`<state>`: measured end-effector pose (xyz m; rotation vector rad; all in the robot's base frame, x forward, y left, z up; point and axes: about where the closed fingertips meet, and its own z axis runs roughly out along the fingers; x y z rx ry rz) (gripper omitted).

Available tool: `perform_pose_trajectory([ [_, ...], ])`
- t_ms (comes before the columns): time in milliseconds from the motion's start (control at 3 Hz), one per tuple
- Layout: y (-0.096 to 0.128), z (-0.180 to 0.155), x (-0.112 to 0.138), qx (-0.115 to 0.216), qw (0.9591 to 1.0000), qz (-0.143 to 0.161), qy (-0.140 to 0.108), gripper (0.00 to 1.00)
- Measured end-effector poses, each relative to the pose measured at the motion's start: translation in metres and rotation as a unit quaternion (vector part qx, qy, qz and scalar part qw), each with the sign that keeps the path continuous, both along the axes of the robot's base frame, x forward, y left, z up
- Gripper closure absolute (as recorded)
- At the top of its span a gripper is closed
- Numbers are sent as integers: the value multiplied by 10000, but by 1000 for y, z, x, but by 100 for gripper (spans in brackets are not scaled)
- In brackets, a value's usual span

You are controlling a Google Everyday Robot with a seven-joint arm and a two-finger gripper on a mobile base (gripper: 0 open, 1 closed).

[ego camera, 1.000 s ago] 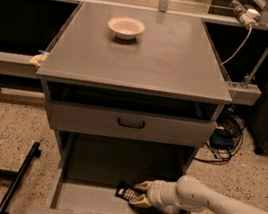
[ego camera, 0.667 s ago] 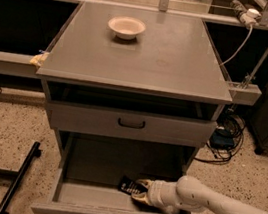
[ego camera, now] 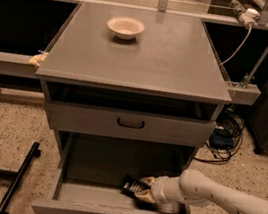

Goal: Pick rxbar chocolate from middle drawer and place on counter

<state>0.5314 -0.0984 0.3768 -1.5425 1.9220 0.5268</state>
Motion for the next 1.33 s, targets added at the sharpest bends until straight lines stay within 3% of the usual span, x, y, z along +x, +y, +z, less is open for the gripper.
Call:
perform_pose_trajectory([
  [333, -11, 55, -1, 154, 9999, 22, -6, 100],
  [667, -21, 129, -14, 128, 9996, 181, 152, 100],
  [1000, -21, 161, -18, 30, 9992, 379, 88, 100],
  [1333, -21, 161, -18, 30, 9992, 379, 88, 100],
])
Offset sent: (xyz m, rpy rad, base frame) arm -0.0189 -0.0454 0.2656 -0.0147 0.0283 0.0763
